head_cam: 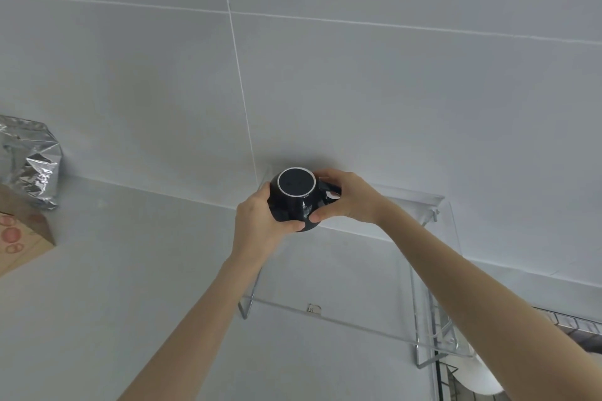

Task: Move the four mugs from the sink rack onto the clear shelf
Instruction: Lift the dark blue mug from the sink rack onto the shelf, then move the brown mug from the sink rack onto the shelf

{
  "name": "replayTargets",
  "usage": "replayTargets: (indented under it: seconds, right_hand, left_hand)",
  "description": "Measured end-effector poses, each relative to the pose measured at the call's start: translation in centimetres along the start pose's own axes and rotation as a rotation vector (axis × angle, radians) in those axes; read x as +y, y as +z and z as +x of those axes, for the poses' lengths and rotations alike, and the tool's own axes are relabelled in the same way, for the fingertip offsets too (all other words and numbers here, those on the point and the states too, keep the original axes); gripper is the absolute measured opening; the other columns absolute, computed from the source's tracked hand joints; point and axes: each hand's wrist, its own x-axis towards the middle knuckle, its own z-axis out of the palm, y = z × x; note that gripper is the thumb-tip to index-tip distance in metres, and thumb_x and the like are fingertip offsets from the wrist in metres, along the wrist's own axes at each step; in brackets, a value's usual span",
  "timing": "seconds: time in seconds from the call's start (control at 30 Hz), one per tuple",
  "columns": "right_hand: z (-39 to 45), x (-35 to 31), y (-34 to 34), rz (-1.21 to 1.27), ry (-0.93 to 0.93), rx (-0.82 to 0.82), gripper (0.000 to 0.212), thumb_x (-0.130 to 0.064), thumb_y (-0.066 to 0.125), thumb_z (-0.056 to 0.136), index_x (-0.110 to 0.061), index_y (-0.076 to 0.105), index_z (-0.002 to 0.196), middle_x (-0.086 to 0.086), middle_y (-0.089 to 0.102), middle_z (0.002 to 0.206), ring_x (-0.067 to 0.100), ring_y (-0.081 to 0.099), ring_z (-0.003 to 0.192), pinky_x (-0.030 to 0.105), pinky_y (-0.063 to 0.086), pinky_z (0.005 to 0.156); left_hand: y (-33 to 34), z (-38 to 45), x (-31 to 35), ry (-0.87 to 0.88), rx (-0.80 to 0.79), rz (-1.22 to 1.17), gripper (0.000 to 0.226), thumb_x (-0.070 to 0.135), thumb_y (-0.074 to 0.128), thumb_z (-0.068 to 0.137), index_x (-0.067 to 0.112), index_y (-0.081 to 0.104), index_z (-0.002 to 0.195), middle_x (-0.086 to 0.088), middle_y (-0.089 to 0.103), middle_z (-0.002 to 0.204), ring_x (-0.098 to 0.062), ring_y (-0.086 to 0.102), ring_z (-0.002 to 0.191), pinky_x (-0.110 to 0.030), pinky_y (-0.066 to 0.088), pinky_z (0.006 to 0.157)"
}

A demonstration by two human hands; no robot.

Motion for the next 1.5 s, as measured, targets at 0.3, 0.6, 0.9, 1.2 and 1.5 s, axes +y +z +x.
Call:
replayTargets:
  seconds: [0.3, 0.6, 0.9, 1.2, 1.5]
  right_hand:
    - [0.2, -0.1, 0.1, -0.019, -0.037, 0.021, 0.064, -0.015, 0.083, 0.056, -0.025, 0.060, 0.115, -0.002, 0.068, 0.112, 0.010, 0.059, 0.107, 0.033, 0.045, 0.098]
    - [-0.3, -0.2, 0.4, -0.023, -0.050, 0.074, 0.066, -0.011, 0.082, 0.058, -0.018, 0.056, 0.119, 0.001, 0.064, 0.118, 0.014, 0.056, 0.112, 0.031, 0.044, 0.097]
    - [-6.0, -0.6, -3.9, -0.136, -0.036, 0.222, 0.059, -0.022, 0.073, 0.074, -0.017, 0.048, 0.127, 0.001, 0.054, 0.130, 0.011, 0.050, 0.118, 0.024, 0.037, 0.098]
    - [-28.1, 7.0, -12.6, 0.037, 0.195, 0.631, 0.029, -0.011, 0.065, 0.079, -0.039, 0.063, 0.088, -0.010, 0.068, 0.096, 0.005, 0.064, 0.094, 0.017, 0.047, 0.088]
    - [-37.5, 20.0, -8.0, 0.170, 0.604, 0.716, 0.048, -0.021, 0.073, 0.073, -0.013, 0.058, 0.117, 0.005, 0.065, 0.112, 0.017, 0.059, 0.106, 0.030, 0.041, 0.093]
  left_hand:
    - [0.0, 0.5, 0.2, -0.023, -0.037, 0.067, 0.070, 0.015, 0.082, 0.051, 0.013, 0.053, 0.114, -0.004, 0.068, 0.105, -0.018, 0.058, 0.090, -0.014, 0.037, 0.069]
    - [0.5, -0.2, 1.4, 0.069, 0.014, 0.309, 0.068, 0.015, 0.076, 0.061, 0.008, 0.043, 0.120, -0.009, 0.059, 0.119, -0.033, 0.056, 0.103, -0.043, 0.046, 0.083]
    - [2.0, -2.3, 3.7, 0.105, 0.026, 0.314, 0.078, 0.018, 0.068, 0.073, 0.002, 0.025, 0.136, -0.014, 0.034, 0.146, -0.028, 0.033, 0.133, -0.031, 0.031, 0.103]
    - [13.1, -15.2, 13.5, 0.443, -0.362, -0.055, 0.060, 0.026, 0.066, 0.075, 0.015, 0.043, 0.129, -0.004, 0.050, 0.135, -0.014, 0.044, 0.125, -0.009, 0.023, 0.100]
    - [26.8, -16.6, 11.9, 0.198, -0.814, 0.202, 0.085, 0.031, 0.075, 0.063, 0.014, 0.033, 0.135, -0.011, 0.044, 0.140, -0.026, 0.038, 0.128, -0.034, 0.030, 0.102]
